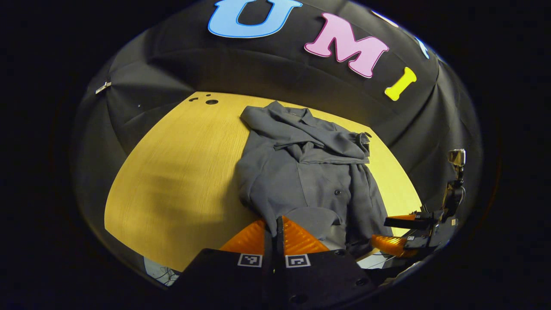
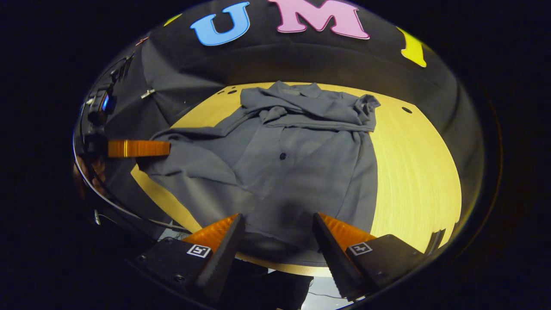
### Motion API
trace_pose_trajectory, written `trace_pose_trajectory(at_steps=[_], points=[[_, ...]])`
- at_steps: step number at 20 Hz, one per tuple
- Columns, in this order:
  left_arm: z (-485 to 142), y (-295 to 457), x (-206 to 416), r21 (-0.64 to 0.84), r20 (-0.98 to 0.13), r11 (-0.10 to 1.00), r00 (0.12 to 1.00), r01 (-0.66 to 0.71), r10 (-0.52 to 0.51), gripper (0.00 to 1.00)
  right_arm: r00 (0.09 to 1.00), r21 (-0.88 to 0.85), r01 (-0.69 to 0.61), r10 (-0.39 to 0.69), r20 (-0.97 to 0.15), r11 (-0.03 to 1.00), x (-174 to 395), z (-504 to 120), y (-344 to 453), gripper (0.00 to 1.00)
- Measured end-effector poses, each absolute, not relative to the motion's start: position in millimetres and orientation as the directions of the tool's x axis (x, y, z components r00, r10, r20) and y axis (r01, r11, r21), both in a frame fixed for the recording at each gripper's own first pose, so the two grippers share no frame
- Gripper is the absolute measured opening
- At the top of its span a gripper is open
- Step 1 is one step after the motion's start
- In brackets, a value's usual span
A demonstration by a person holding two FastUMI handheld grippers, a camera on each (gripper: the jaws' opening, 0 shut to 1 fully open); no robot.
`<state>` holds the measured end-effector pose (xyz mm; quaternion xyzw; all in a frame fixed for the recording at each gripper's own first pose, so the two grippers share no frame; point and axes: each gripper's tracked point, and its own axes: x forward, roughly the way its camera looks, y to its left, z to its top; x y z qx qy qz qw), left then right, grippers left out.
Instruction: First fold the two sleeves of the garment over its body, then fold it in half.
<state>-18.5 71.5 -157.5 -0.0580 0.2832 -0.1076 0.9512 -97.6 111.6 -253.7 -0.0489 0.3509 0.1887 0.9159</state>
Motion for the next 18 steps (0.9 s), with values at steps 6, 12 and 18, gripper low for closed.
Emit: trace_pose_trajectory(at_steps=[6,12,18], points=[[-160,70,-17,-0.162,-0.537,0.969,0.808,0.184,-0.243,0.06,0.714,-0.085,-0.338,0.196,-0.672,0.937,-70,-288,106,1.00],[-155,61,-15,-0.169,-0.527,0.965,0.809,0.200,-0.260,0.05,0.685,-0.029,-0.283,0.181,-0.706,0.959,-51,-291,112,0.60],[-155,57,-14,-0.182,-0.524,0.963,0.809,0.200,-0.267,0.02,0.665,0.144,-0.180,0.228,-0.711,0.973,-39,-281,107,0.10]])
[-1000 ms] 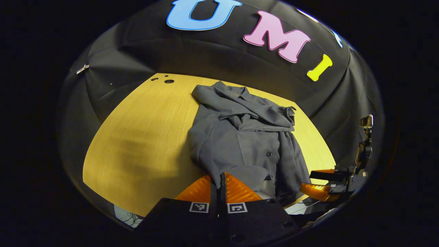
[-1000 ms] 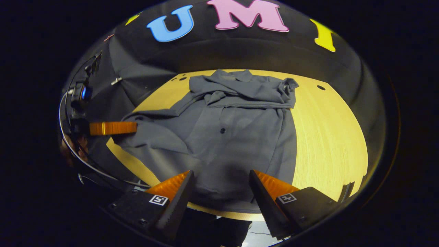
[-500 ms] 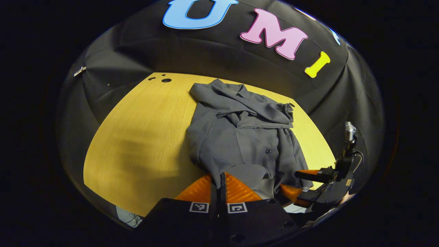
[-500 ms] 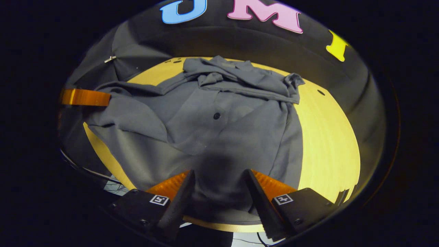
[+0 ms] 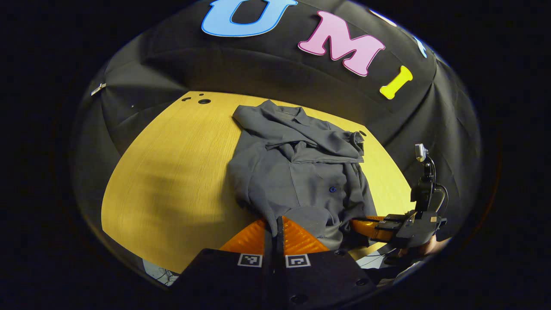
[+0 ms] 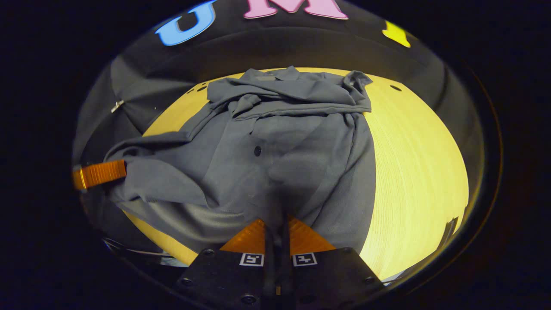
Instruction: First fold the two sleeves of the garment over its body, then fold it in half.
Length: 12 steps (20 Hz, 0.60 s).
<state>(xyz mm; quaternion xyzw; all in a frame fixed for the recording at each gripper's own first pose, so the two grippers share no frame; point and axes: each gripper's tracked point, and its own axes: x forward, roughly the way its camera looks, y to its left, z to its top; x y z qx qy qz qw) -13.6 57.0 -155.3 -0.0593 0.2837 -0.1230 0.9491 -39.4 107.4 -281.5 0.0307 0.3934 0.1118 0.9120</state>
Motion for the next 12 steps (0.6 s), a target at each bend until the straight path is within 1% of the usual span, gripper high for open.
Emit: trace_pose_trajectory(at_steps=[1,7,12], points=[[-154,57,-13,-0.188,-0.521,0.962,0.810,0.197,-0.268,0.06,0.678,0.145,-0.173,0.224,-0.700,0.974,-36,-276,105,0.09],[-128,54,-4,-0.194,-0.467,0.960,0.841,0.203,-0.273,0.06,0.793,0.141,-0.162,0.214,-0.571,0.977,-4,-211,102,0.10],[-85,49,18,-0.239,-0.403,0.949,0.868,0.205,-0.289,0.06,0.832,0.162,-0.167,0.228,-0.505,0.972,31,-168,103,0.09]])
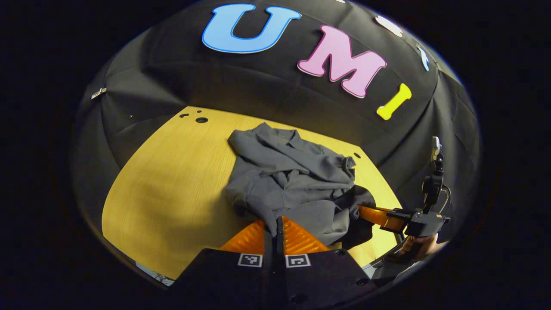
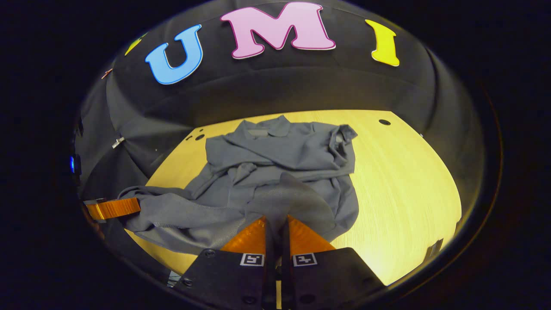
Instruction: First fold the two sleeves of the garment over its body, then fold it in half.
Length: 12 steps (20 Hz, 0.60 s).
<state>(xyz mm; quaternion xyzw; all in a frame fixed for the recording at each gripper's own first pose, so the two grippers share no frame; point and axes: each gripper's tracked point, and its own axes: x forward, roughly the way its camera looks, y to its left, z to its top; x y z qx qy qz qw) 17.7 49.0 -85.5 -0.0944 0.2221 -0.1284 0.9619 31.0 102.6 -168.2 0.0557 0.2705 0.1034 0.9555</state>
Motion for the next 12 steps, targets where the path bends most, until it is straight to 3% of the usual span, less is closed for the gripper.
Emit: trace_pose_trajectory(at_steps=[12], points=[[1,48,161,-0.205,-0.249,0.957,0.935,0.205,-0.254,0.05,0.893,0.143,-0.206,0.246,-0.376,0.968,144,-90,118,0.09]])
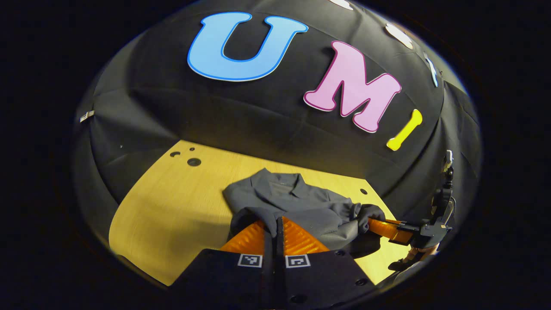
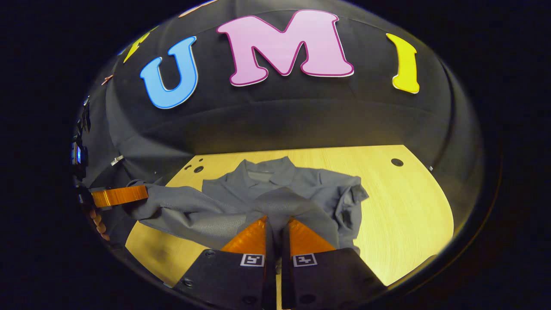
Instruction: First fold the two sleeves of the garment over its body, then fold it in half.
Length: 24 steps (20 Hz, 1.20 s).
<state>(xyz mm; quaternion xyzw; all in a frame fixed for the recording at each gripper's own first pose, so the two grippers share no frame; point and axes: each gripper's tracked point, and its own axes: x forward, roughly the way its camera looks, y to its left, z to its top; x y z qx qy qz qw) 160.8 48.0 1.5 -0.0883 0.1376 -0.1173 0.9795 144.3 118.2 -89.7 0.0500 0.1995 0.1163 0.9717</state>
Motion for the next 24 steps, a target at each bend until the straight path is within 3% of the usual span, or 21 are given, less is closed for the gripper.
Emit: trace_pose_trajectory(at_steps=[10,15,17,18,19,20,21,22,24], points=[[7,45,325,-0.113,-0.153,0.978,0.969,0.175,-0.192,0.05,0.928,0.131,-0.179,0.211,-0.308,0.975,287,-87,122,0.09],[-21,41,374,-0.093,-0.144,0.985,0.977,0.146,-0.159,0.06,0.928,0.125,-0.150,0.183,-0.323,0.981,321,-116,117,0.09],[-22,36,381,-0.086,-0.128,0.986,0.980,0.144,-0.154,0.13,0.929,0.105,-0.148,0.175,-0.327,0.983,325,-124,114,0.09],[-22,33,384,-0.080,-0.124,0.986,0.980,0.148,-0.157,0.09,0.929,0.097,-0.148,0.172,-0.328,0.984,327,-127,114,0.11],[-23,31,383,-0.072,-0.125,0.986,0.979,0.152,-0.160,0.30,0.931,0.084,-0.142,0.162,-0.328,0.986,327,-127,112,0.16],[-23,32,382,-0.064,-0.128,0.988,0.980,0.144,-0.151,0.21,0.933,0.071,-0.132,0.149,-0.327,0.989,328,-125,109,0.21],[-23,30,376,-0.070,-0.133,0.986,0.978,0.150,-0.159,0.33,0.935,0.067,-0.128,0.143,-0.324,0.989,326,-123,107,0.31],[-20,26,370,-0.082,-0.137,0.983,0.975,0.164,-0.174,0.36,0.939,0.064,-0.124,0.137,-0.314,0.990,323,-118,106,0.41],[-12,21,356,-0.082,-0.122,0.980,0.974,0.180,-0.189,0.70,0.950,0.059,-0.122,0.134,-0.282,0.991,313,-101,104,0.63]])
